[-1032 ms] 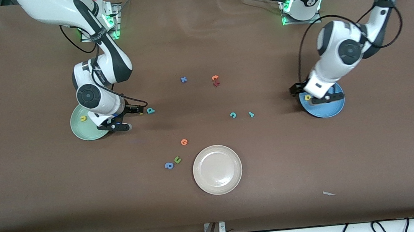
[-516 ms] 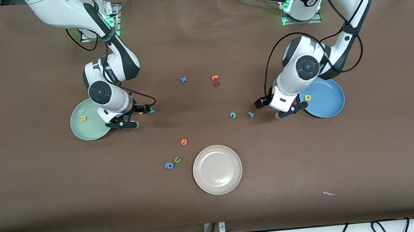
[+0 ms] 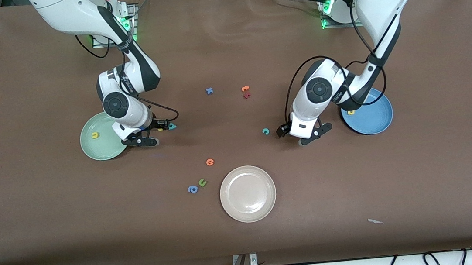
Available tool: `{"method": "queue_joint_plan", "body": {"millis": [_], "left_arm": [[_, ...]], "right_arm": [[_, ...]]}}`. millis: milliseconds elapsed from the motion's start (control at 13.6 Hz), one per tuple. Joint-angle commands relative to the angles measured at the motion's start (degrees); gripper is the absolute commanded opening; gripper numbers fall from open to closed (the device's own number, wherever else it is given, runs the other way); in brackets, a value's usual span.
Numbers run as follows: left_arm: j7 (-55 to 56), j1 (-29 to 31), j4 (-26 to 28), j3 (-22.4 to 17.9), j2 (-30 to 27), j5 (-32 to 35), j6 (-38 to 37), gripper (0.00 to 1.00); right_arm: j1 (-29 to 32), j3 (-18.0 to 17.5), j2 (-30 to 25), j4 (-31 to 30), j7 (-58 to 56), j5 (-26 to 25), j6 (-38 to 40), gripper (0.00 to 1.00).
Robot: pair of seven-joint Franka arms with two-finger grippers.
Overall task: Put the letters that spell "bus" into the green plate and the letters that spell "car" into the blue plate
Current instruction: 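Grasp the teal r with the left gripper while the right gripper grasps yellow s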
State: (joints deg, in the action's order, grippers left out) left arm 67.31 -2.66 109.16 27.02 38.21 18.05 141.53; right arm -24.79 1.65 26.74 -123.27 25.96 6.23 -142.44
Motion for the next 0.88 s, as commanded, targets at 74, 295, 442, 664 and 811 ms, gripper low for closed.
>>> {"method": "queue_joint_plan", "body": {"millis": [74,295,442,664,811], "left_arm": [[2.8,-1.2,-1.7,-0.3,1.4,2.1,-0.2,0.94],[2.9,-1.5,-1.6,-0.3,1.5,2.1,-0.3,0.83],[3.7,-2.0,-1.5,-0.3,1.5,2.1,-0.3,0.76],[3.7,-2.0,-1.5,-0.3,1.5,2.1,-0.3,0.65],[3.6,-1.8,-1.6,-0.4,1.5,2.2,-0.3,0.56]], "right_arm": [[-0.3,-0.8,1.3,-0.6,-0.2,0.4,-2.9,0.51],[-0.3,-0.8,1.2,-0.6,-0.2,0.4,-2.7,0.19],[-0.3,-0.8,0.7,-0.6,-0.3,0.4,-2.3,0.04],[-0.3,0.1,-2.4,0.0,-0.5,0.4,3.3,0.01],[-0.2,2.2,-5.4,0.7,-1.9,0.4,8.8,0.01]]}}
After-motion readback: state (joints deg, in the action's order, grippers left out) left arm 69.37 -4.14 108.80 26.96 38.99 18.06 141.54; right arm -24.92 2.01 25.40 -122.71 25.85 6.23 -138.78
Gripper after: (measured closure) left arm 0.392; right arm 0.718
